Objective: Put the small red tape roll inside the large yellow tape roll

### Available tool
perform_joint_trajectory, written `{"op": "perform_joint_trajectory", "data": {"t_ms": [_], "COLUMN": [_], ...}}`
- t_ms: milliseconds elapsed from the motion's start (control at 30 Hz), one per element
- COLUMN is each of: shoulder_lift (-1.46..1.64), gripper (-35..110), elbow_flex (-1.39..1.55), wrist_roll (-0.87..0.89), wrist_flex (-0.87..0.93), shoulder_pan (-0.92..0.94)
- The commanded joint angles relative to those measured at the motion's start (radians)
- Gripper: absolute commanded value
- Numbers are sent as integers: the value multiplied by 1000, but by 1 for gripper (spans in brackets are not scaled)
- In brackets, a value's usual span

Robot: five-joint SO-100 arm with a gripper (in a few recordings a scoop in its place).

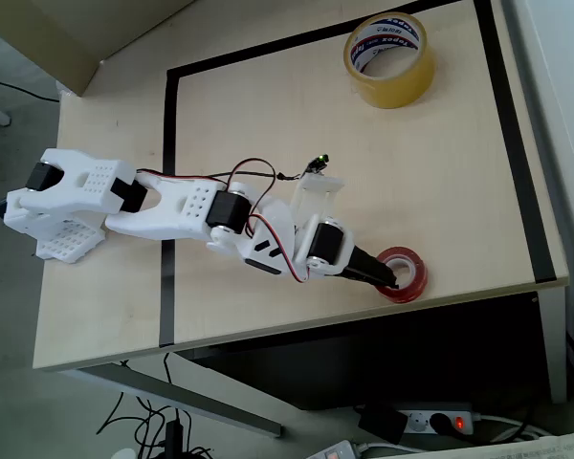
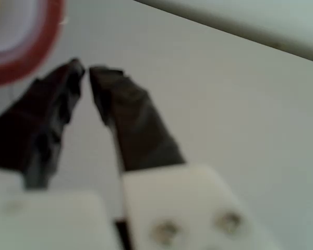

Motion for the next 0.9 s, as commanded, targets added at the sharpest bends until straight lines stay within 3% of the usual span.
{"op": "perform_joint_trajectory", "data": {"t_ms": [0, 467, 867], "shoulder_lift": [54, 5, 5], "gripper": [0, 0, 0], "elbow_flex": [-80, -77, -173], "wrist_roll": [25, 25, 15], "wrist_flex": [5, 61, 431], "shoulder_pan": [8, -34, -121]}}
